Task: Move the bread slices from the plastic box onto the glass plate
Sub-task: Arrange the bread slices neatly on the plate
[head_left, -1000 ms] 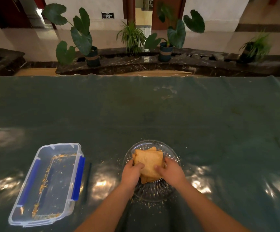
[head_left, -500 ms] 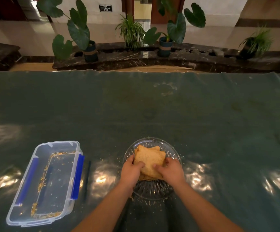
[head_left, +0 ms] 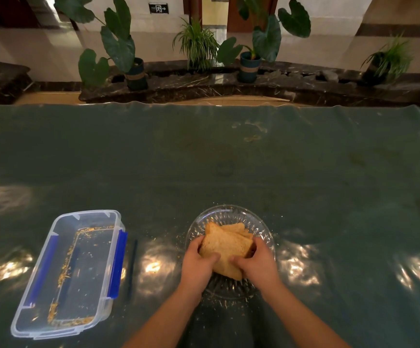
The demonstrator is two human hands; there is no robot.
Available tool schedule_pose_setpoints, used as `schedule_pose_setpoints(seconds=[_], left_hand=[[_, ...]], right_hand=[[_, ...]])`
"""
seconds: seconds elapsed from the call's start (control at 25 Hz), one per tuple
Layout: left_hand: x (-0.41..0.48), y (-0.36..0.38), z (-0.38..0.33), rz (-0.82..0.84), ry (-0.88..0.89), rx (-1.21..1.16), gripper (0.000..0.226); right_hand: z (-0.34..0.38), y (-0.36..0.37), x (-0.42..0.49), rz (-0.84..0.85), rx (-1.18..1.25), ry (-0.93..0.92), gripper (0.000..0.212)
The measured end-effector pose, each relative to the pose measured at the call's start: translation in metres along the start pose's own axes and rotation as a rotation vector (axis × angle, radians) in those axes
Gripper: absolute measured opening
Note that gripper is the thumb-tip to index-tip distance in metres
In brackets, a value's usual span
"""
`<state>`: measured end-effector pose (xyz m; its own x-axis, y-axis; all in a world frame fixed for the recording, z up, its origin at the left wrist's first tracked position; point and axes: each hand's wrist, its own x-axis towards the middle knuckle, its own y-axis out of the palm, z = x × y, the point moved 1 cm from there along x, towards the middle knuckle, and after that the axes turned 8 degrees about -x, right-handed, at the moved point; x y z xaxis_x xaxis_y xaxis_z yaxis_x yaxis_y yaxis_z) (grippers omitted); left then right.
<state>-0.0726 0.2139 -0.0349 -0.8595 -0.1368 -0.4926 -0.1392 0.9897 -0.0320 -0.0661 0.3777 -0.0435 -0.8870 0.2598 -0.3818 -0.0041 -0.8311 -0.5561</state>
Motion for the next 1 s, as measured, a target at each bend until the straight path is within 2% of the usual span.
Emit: schedule_pose_setpoints(seconds=[0.2, 0.44, 0.6, 0.8, 1.0], left_hand=[[-0.001, -0.004, 0.009, 0.029, -0.018, 0.058, 0.049], [0.001, -0.002, 0.011, 0.015, -0.03, 0.074, 0.051], [0.004, 0.002, 0.01, 0.014, -0.029, 0.076, 0.052], [0.014, 0.009, -0.004, 0.0, -0.084, 0.019, 0.056], [0.036, 0.017, -0.03, -0.004, -0.066, -0.014, 0.057]], right_hand=[[-0.004, 0.0, -0.007, 0.0, -0.004, 0.003, 0.054], [0.005, -0.001, -0.001, 0.035, -0.03, 0.01, 0.054], [0.007, 0.002, 0.005, -0.017, -0.089, 0.006, 0.051], [0.019, 0.003, 0.013, -0.015, -0.1, 0.013, 0.051], [0.035, -0.007, 0.041, 0.011, -0.064, 0.031, 0.054]])
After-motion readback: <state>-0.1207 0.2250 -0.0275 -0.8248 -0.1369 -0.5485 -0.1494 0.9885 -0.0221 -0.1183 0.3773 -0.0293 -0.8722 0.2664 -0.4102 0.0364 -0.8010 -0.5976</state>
